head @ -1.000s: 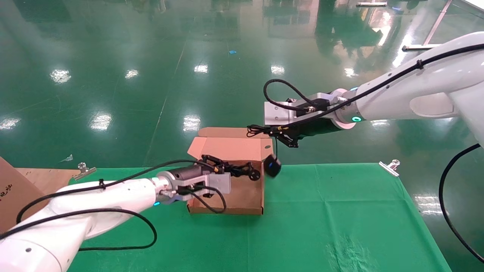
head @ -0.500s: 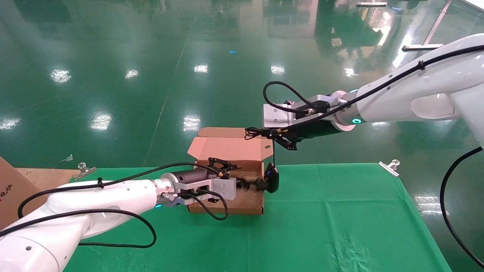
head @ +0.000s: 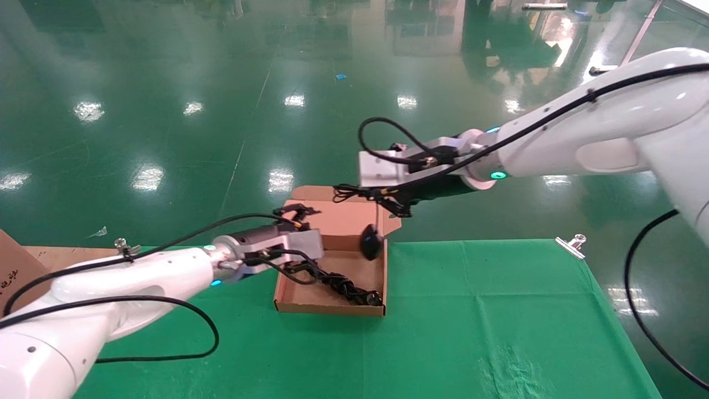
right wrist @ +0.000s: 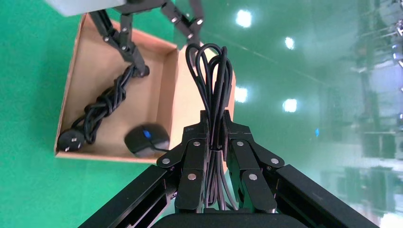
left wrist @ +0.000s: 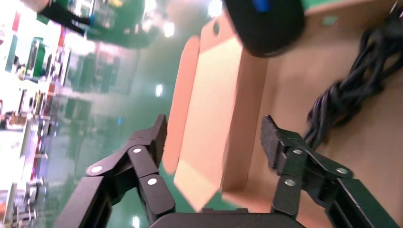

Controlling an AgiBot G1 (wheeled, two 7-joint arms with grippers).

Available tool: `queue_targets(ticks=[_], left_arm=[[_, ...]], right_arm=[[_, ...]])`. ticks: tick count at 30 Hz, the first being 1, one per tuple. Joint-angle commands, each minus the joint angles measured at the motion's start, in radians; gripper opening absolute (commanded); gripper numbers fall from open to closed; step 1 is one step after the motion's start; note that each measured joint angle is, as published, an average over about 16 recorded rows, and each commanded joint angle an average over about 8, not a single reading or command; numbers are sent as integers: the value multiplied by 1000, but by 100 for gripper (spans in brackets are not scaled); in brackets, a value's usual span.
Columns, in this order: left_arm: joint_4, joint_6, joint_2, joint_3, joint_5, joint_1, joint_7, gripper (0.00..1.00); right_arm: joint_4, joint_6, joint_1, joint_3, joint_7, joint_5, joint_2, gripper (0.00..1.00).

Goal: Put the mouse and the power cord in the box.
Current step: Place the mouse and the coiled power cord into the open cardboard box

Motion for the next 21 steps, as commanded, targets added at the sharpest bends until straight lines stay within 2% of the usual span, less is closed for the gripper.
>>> queue_targets(ticks=[1,7,8,9,15,16,21], left_arm=[[19,-25,-4,-2,-11,-12,-6,100],[57,70,-70,-34,-60,-42,-4,100],[61,87,-79,-40,-68,-44,-3,100],[65,102,-86,-45,-76,-46,-1,100],[78,148,-105,-60,-100,-51,15,100],[79,150,-107,-61,-102,-51,17,100],[81,152,-107,-62,-105,-51,18,100]], right_arm=[[20,17,-8,-8,5,5,-2,0],[101,72,-59,-62,39,25,-5,0],[113,81,-66,-73,44,26,-5,5],[124,88,-71,-84,48,27,-5,16],[161,117,-90,-130,62,30,-4,91],[163,118,-91,-133,63,30,-4,98],[167,121,-95,-137,64,32,-4,100]])
